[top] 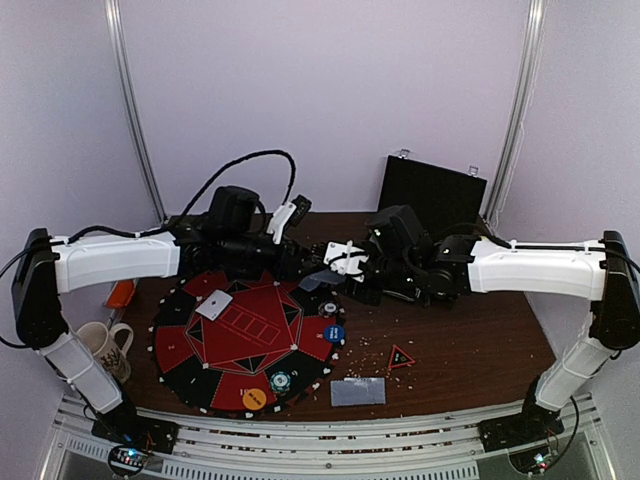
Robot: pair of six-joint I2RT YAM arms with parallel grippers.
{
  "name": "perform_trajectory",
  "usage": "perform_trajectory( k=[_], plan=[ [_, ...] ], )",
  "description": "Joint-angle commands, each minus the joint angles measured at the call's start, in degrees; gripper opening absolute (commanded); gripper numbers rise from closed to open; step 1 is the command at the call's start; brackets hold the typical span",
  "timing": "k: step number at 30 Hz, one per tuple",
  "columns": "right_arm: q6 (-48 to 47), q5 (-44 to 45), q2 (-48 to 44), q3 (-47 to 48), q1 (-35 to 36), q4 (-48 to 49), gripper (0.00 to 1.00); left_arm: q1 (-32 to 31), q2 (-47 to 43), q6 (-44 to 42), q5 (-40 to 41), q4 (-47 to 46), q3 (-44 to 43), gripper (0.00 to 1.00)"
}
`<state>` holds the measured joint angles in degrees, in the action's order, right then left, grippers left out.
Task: Distribute texas hold em gaming equipment
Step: Pick up the poker card from the face-down deck piles.
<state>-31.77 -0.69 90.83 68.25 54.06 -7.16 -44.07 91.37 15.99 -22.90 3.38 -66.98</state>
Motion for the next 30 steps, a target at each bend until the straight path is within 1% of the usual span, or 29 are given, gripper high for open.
perform_trajectory(
  k=[1,5,8,10,14,16,21,25,27,28,30],
  plan=[
    [-0.44,0.44,0.05,1.8,0.35,0.7,0.51,0.4,-2.9,-1.11,0.87,-0.05,-0.62,0.57],
    [-0.72,0.62,-0.12,1.8,0.31,0.36,0.51,0.39,-3.24,-1.58,2.45,1.12,-0.66,0.57],
    [-0.84,0.75,-0.12,1.73,0.33,0.14,0.51,0.39,-2.92,-1.76,-0.08,1.14,-1.23,0.57],
    [-0.84,0.93,-0.11,1.64,0.28,0.21,0.51,0.39,-2.63,-1.5,-2.02,0.93,-1.73,0.5],
    [-0.84,1.01,-0.12,1.56,0.34,0.28,0.51,0.39,-2.59,-1.86,-2.57,1.64,-2.09,0.29],
    [-0.84,1.04,-0.19,1.46,0.3,0.3,0.51,0.37,-2.8,-2.07,-2.25,2.66,-2.34,0.23],
    [-0.93,1.29,-0.04,1.36,0.27,0.39,0.51,0.35,-3.88,-2.42,-2.15,3.54,-2.27,0.23],
    [-0.93,1.39,-0.05,1.32,0.33,0.41,0.51,0.39,-4.62,-2.79,-1.18,4.43,-2.11,0.3],
    [-0.95,1.46,-0.1,1.27,0.26,0.35,0.51,0.39,-4.86,-2.75,-1.31,4.44,-2.02,0.31],
    [-0.98,1.5,-0.12,1.27,0.25,0.31,0.51,0.39,-4.95,-2.78,-1.36,4.44,-2.01,0.29],
    [-1.0,1.52,-0.12,1.22,0.31,0.3,0.51,0.39,-5.06,-2.76,-1.16,4.44,-2.01,0.2]
  ],
)
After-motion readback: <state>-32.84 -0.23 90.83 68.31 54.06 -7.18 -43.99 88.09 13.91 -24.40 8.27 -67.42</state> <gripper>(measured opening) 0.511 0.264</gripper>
